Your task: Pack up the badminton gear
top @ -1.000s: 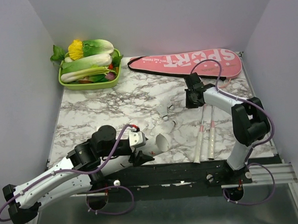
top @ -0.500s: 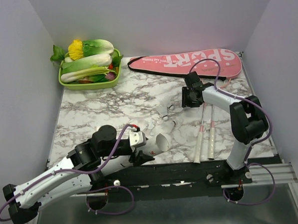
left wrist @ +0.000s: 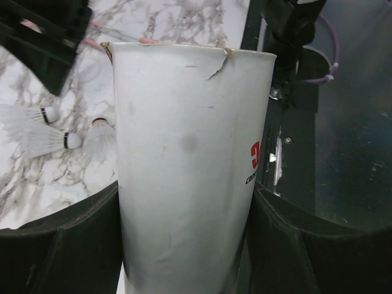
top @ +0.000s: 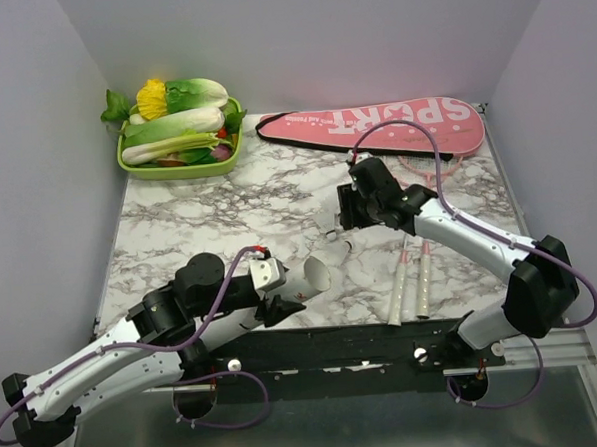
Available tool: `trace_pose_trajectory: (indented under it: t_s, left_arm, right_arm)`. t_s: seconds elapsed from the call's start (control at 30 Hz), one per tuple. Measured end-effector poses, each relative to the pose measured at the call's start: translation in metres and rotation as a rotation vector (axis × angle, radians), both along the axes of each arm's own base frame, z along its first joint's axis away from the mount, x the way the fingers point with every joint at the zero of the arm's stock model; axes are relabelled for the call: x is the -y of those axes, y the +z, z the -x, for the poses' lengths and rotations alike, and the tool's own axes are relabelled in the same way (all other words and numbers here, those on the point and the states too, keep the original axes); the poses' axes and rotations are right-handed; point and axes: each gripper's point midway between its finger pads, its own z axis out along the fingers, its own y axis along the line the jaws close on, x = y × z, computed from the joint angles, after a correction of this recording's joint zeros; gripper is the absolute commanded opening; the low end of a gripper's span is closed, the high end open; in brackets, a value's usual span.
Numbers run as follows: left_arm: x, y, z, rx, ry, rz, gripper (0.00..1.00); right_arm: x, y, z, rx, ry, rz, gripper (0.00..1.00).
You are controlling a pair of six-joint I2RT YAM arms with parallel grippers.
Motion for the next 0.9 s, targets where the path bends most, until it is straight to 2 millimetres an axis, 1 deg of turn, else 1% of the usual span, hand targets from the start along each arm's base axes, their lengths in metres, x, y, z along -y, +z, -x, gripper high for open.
trace_pose_trajectory:
  t_s: [0.17,0.37,0.5,0.63,0.73,0.83,0.9]
  left_arm:
    - [-0.013,0.012,-0.014,0.049,0.112,0.036,0.0]
    - [-0.027,0.026,-0.026,0.082,0.211,0.083,0.0]
    - [-0.03,0.027,-0.03,0.087,0.239,0.084,0.0]
    - [-0.03,0.026,-0.032,0.087,0.251,0.079,0.0]
    - [-0.029,0.025,-0.033,0.086,0.253,0.074,0.0]
    - [-0.029,0.024,-0.033,0.085,0.254,0.072,0.0]
    - [-0.029,0.024,-0.033,0.085,0.254,0.072,0.0]
  right_arm:
    - [-0.007,-0.018,0.037,-0.024,0.07,0.061,0.61]
    - [-0.02,-0.028,0.058,-0.024,0.13,0.117,0.62]
    - [-0.027,-0.04,0.065,-0.027,0.153,0.168,0.63]
    - [-0.028,-0.058,0.068,-0.045,0.162,0.243,0.63]
    - [-0.029,-0.068,0.069,-0.051,0.163,0.293,0.63]
    - [-0.031,-0.071,0.068,-0.046,0.16,0.323,0.63]
    - [-0.033,-0.069,0.065,-0.03,0.15,0.341,0.63]
